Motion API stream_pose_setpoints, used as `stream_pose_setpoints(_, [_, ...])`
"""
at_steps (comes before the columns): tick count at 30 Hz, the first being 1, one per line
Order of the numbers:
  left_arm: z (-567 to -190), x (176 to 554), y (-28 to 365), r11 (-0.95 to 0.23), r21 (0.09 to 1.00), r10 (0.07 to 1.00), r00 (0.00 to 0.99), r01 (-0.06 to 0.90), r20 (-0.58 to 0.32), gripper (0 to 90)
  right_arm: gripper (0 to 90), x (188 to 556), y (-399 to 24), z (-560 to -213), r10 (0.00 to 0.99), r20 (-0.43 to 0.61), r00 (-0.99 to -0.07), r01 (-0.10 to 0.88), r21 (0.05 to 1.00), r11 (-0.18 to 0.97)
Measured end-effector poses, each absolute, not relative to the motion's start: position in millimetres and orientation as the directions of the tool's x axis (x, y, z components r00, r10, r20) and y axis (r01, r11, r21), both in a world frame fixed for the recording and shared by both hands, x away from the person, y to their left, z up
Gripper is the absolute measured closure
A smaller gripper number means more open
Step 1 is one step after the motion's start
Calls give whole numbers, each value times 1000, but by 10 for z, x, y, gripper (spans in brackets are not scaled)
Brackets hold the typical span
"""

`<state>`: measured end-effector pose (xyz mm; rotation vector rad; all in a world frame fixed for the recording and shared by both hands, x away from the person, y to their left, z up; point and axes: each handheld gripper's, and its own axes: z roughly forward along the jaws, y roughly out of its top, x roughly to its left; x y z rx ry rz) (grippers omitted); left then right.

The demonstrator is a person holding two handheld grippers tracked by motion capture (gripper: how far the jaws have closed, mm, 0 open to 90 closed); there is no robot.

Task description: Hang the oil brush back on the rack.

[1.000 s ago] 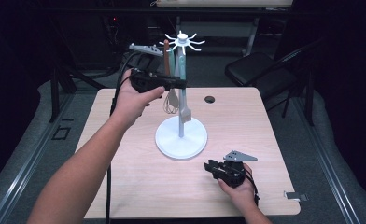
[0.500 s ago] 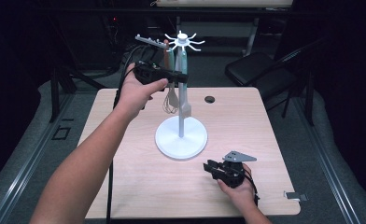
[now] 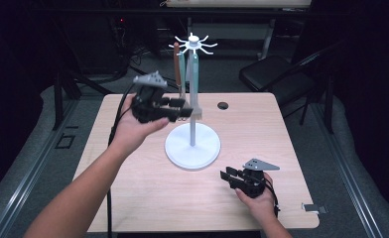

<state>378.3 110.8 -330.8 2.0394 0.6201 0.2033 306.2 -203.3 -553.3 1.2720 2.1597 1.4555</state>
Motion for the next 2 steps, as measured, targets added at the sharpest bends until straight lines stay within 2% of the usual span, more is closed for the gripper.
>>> stream_pose_setpoints(2, [-3539,3693,1209,-422,834,522,848,354,-96,516,612,3069,-2063,-5529,772,246,-585,520,845,125])
